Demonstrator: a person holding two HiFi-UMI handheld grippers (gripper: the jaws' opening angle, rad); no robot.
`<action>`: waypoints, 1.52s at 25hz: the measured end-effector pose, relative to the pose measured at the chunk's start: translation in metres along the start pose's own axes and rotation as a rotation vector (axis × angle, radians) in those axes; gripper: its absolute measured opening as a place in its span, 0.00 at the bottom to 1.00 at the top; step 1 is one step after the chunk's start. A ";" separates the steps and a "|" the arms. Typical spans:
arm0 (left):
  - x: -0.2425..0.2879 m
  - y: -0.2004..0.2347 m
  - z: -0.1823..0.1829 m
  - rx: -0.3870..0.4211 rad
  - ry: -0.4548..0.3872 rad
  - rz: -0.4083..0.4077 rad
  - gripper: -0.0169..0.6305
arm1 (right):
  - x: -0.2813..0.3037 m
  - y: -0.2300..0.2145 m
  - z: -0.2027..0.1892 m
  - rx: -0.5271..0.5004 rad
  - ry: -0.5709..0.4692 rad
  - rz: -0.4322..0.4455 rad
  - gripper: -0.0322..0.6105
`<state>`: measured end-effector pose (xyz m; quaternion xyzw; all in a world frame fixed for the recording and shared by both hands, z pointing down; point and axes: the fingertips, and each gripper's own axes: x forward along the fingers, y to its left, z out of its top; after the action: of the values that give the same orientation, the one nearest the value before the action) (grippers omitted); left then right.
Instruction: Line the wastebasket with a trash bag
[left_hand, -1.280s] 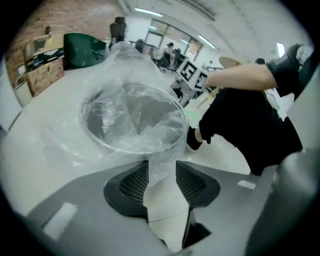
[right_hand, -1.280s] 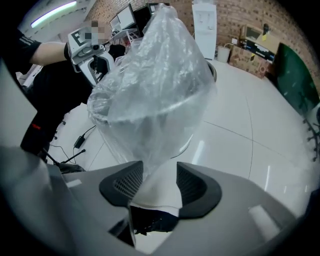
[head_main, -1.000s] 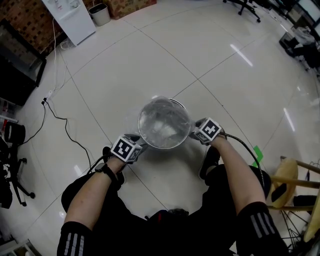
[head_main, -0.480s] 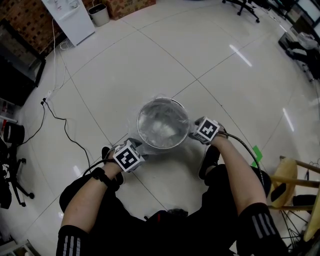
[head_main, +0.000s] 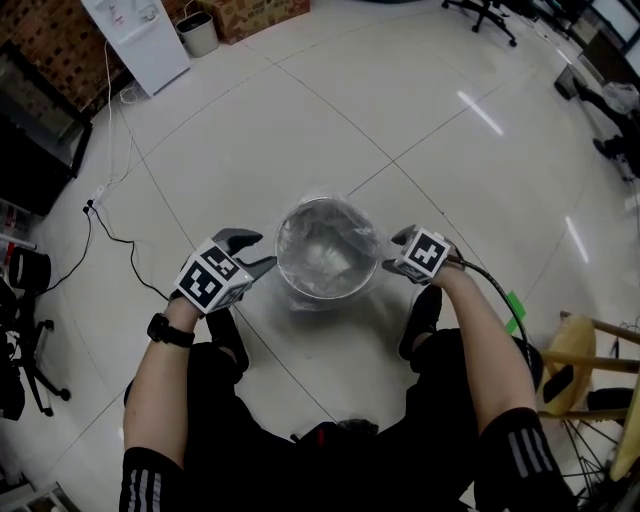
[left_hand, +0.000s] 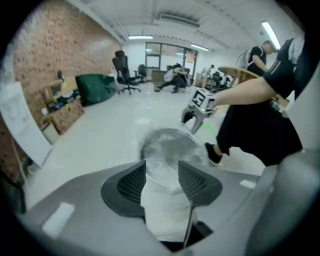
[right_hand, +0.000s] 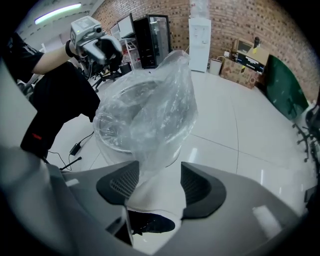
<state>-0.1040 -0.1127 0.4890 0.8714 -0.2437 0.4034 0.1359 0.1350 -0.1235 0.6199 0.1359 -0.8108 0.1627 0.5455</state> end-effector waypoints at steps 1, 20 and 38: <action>-0.001 0.021 0.008 0.003 -0.024 0.067 0.33 | -0.001 -0.001 0.001 0.000 -0.005 -0.004 0.46; 0.112 0.092 0.037 -0.004 0.126 0.046 0.39 | 0.000 -0.029 0.018 -0.107 -0.008 -0.079 0.27; 0.137 0.144 0.029 0.077 0.177 0.244 0.02 | 0.013 -0.100 0.045 0.009 -0.054 -0.234 0.21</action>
<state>-0.0863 -0.2902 0.5817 0.8009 -0.3192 0.5013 0.0732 0.1317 -0.2336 0.6280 0.2365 -0.8030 0.0980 0.5382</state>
